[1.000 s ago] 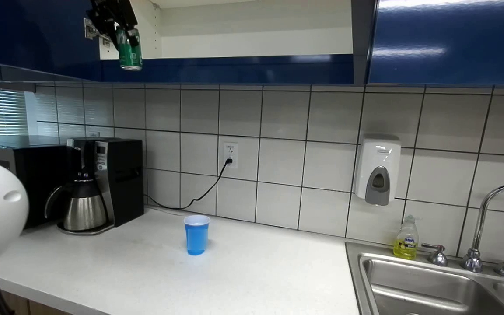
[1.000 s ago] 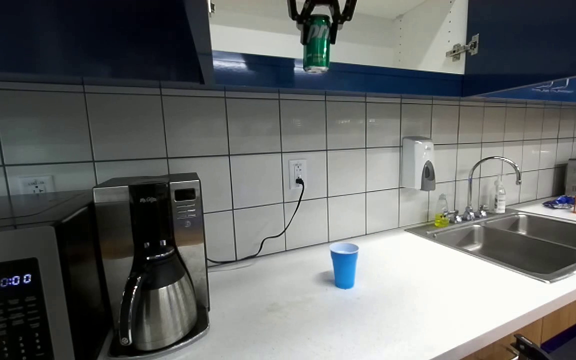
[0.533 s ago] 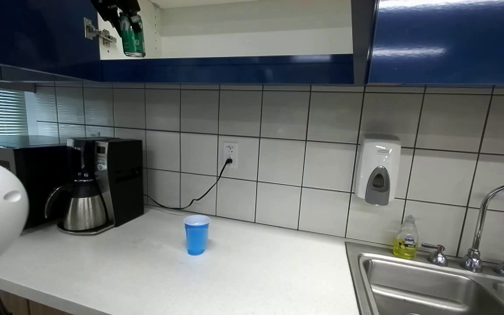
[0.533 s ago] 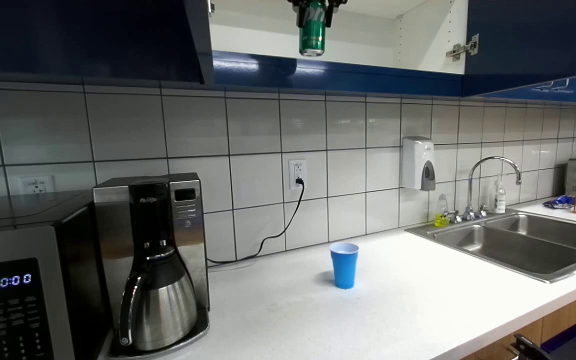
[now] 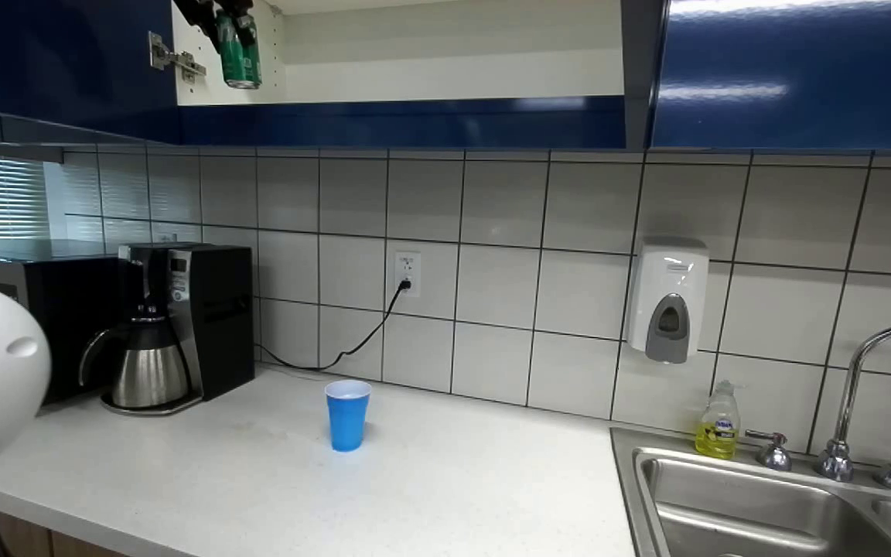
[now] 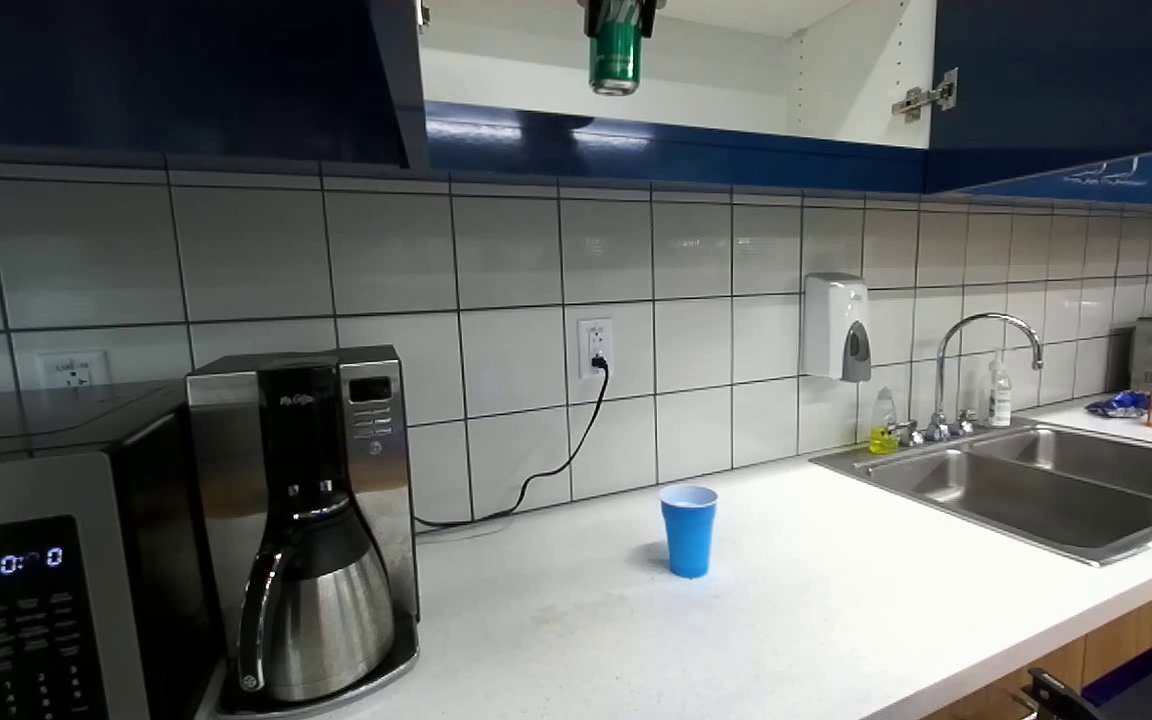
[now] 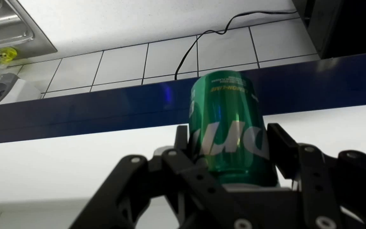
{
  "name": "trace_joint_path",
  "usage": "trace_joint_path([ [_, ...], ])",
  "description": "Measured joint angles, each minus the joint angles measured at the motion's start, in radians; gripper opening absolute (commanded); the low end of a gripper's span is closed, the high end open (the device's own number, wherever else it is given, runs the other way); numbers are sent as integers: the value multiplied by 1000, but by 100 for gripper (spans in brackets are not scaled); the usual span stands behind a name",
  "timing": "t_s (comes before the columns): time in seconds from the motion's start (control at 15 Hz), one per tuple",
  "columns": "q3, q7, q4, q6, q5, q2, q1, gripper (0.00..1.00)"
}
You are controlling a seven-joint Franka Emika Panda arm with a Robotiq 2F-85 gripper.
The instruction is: Put the green can in the open upper cabinet.
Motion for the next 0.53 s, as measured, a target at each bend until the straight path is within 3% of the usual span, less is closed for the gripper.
trace_joint_path([
  [0.53,0,2,129,-43,-42,101,5,38],
])
